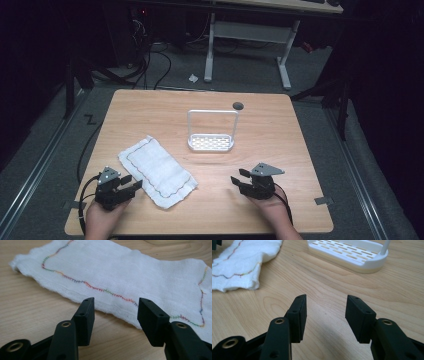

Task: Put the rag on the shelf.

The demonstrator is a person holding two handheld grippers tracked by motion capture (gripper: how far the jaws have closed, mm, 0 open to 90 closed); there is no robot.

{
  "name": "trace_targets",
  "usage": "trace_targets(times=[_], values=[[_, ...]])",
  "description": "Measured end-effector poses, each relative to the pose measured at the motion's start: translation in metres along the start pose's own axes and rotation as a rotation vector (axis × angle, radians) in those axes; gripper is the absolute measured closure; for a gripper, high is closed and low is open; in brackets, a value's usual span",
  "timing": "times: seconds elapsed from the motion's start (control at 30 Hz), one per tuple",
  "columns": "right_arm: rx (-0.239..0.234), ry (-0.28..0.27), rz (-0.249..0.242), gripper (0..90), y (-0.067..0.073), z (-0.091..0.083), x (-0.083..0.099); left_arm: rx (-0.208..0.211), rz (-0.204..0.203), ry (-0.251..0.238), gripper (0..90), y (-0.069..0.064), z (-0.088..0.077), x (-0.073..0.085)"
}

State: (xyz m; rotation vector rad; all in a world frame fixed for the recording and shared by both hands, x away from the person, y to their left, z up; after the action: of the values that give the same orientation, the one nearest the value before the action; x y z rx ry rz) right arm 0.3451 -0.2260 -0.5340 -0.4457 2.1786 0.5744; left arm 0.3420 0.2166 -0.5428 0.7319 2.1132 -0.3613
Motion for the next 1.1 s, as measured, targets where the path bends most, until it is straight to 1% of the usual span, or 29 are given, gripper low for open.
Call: trace_targets(times=[0.07,0.13,0.2,0.23,0.3,0.4,0.5,0.53,0.57,0.6,0.63,0.67,0.7,0.73,0.77,0.8,0.87,0.97,1.03,1.1], values=[[-0.003,-0.005,0.006,52.7,-0.001,-0.002,0.001,-0.012,0.016,-0.011,46.6,-0.002,-0.001,-0.002],[-0.005,-0.013,0.028,52.9,-0.001,-0.003,0.001,-0.008,0.012,-0.019,45.9,-0.002,-0.001,-0.002],[-0.004,-0.022,0.024,52.6,0.001,-0.004,0.0,-0.009,0.012,-0.011,45.9,-0.001,0.001,0.0],[-0.003,-0.021,0.019,52.5,0.002,-0.003,0.0,-0.019,0.018,0.002,45.9,0.001,0.002,0.001],[-0.004,-0.015,0.016,52.5,0.002,-0.001,0.0,-0.025,0.01,-0.001,45.7,0.003,0.001,0.002],[-0.007,-0.009,0.014,53.0,0.003,0.001,0.0,-0.027,-0.006,-0.021,45.9,0.006,-0.003,0.003],[-0.032,0.008,0.019,59.4,0.006,0.005,0.001,-0.002,-0.03,-0.028,47.0,0.007,-0.003,0.004],[-0.051,0.022,0.021,61.6,0.007,0.007,0.002,0.001,-0.033,-0.025,47.8,0.007,-0.003,0.004],[-0.064,0.037,0.022,64.6,0.01,0.01,0.002,-0.001,-0.028,-0.023,48.2,0.006,-0.003,0.004],[-0.07,0.043,0.018,71.1,0.013,0.011,0.002,-0.001,-0.018,-0.022,49.8,0.006,-0.004,0.004],[-0.058,0.036,0.0,76.2,0.017,0.013,0.001,-0.006,-0.013,-0.023,50.5,0.005,-0.004,0.004],[-0.051,0.031,-0.027,81.0,0.023,0.014,0.0,-0.007,-0.014,-0.026,50.8,0.005,-0.005,0.003],[-0.058,0.037,-0.037,85.5,0.028,0.017,-0.003,-0.002,-0.016,-0.027,51.4,0.005,-0.005,0.003],[-0.069,0.042,-0.042,88.3,0.032,0.019,-0.005,0.004,-0.016,-0.025,51.8,0.006,-0.005,0.003],[-0.078,0.048,-0.059,90.0,0.04,0.023,-0.009,0.002,-0.003,-0.017,53.1,0.005,-0.005,0.003],[-0.09,0.06,-0.076,90.0,0.046,0.028,-0.012,0.0,0.008,-0.014,53.4,0.005,-0.005,0.003],[-0.108,0.076,-0.115,90.0,0.06,0.041,-0.019,0.01,0.013,-0.014,53.3,0.005,-0.004,0.003],[-0.136,0.099,-0.137,90.0,0.079,0.065,-0.032,0.013,0.006,-0.023,53.0,0.006,-0.006,0.003],[-0.137,0.114,-0.151,90.0,0.089,0.08,-0.039,0.013,0.0,-0.032,52.9,0.006,-0.008,0.004],[-0.138,0.137,-0.163,90.0,0.096,0.093,-0.043,0.008,0.002,-0.034,52.9,0.006,-0.01,0.004]])
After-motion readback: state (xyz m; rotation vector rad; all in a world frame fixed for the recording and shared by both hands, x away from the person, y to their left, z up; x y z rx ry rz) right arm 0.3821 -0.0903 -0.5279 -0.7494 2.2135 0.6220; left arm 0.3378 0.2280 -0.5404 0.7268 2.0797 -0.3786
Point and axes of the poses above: each handheld gripper's, and its own axes: z roughly forward along the jaws, x roughly out of its underside, y roughly to its left, the point moved 2 cm from there along z, roughly forward along the jaws, and after that the axes turned 14 degrees about z, right-handed, at the moved point
